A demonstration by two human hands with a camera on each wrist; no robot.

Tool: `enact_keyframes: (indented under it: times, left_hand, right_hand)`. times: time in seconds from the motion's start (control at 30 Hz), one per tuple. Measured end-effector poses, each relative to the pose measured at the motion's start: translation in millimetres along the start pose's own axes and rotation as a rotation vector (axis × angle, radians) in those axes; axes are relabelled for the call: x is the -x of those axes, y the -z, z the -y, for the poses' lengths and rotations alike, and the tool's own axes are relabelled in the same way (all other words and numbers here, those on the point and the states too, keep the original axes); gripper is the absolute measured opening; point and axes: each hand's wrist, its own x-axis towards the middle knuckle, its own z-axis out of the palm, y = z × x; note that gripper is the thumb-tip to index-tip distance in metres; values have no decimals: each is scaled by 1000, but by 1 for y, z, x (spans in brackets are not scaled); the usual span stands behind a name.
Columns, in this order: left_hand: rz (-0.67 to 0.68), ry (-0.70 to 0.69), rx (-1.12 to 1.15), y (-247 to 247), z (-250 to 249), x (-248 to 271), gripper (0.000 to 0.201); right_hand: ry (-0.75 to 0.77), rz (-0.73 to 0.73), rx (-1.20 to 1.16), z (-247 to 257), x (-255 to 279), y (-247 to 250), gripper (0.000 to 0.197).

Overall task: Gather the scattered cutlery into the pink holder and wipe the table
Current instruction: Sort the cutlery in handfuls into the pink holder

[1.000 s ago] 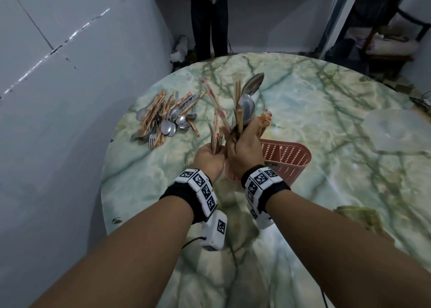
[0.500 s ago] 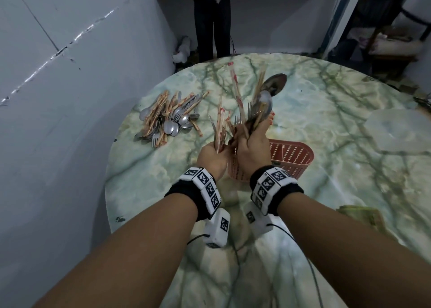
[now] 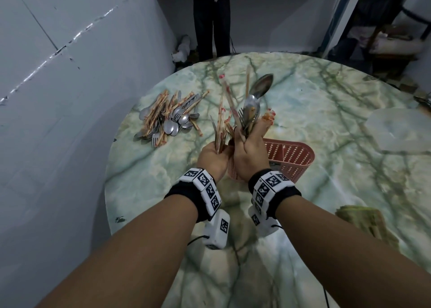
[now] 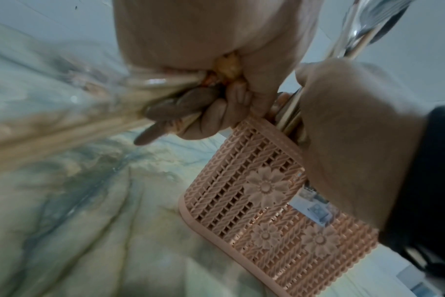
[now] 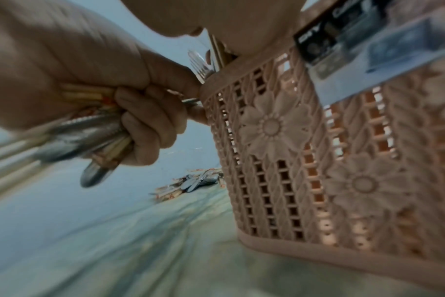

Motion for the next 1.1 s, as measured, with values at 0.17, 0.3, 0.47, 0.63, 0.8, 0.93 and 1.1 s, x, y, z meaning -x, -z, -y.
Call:
enact_keyframes:
  times: [0.17,0.3,0.47,0.63,0.8,0.93,1.1]
  left_hand:
    - [-17,-10,-27,-1,-1,0,19]
    - [-4,-11,-56,0,-2,1,18]
    - [9,-30,-75,1,-3,3,18]
    - [9,-44,-38,0,-4,5,22]
    - [11,-12,-18,-4,0,2,23]
    - [-5,6,-37,-5,6,-4,11]
    - [15,-23,-16,-4,10,-8,17]
  right_hand:
    - [-34,26,29,1,-6,4,23]
    - [-77,-86,-60,6,-9,-3,30]
    - [-43,-148,-62,9,-6,-8,25]
    - [-13,-102,-64,4,-4,-7,21]
    - [-31,-5,-48,-8,-8,3,14]
    - [-84,-46,-159,2,-10,8,33]
    - [-47,-112,-189,11,-8,3,39]
